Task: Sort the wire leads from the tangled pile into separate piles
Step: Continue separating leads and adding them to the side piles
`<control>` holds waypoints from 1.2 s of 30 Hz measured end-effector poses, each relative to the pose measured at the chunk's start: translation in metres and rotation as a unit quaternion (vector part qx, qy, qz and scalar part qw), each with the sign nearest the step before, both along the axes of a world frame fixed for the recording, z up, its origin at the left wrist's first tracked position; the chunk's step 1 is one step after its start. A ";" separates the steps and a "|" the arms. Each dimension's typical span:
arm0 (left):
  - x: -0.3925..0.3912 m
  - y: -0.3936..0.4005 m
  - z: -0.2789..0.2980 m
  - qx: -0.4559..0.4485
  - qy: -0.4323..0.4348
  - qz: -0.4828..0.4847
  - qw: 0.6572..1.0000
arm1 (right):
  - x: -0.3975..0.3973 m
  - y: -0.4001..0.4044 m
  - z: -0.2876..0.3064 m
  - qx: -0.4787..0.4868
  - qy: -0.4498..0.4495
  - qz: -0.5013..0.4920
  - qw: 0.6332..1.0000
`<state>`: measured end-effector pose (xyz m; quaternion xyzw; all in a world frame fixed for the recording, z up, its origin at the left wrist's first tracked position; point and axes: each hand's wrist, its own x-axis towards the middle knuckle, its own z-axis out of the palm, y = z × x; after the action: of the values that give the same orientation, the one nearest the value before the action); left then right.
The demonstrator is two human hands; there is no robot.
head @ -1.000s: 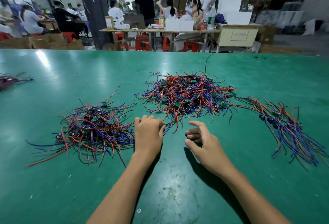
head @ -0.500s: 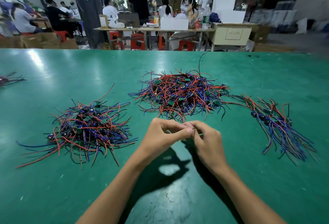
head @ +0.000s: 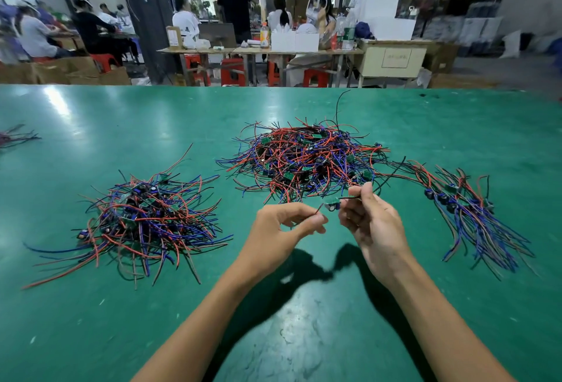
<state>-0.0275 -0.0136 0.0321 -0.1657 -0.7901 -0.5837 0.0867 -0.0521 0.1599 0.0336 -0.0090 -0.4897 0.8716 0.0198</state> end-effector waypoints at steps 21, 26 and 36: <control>-0.010 -0.122 0.017 -0.121 -0.040 0.654 0.746 | 0.005 -0.011 -0.005 0.219 -0.041 0.103 0.970; -0.020 -0.092 0.011 -0.241 0.082 0.548 0.797 | 0.002 -0.011 -0.010 0.231 -0.043 0.100 0.967; -0.032 -0.033 -0.035 -0.367 0.009 0.295 0.882 | 0.000 -0.015 -0.019 0.267 -0.028 0.102 0.958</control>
<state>-0.0598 -0.0471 -0.0026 0.0501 -0.9592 -0.1980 0.1954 -0.0520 0.1445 0.0143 0.0226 -0.7036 0.7056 -0.0810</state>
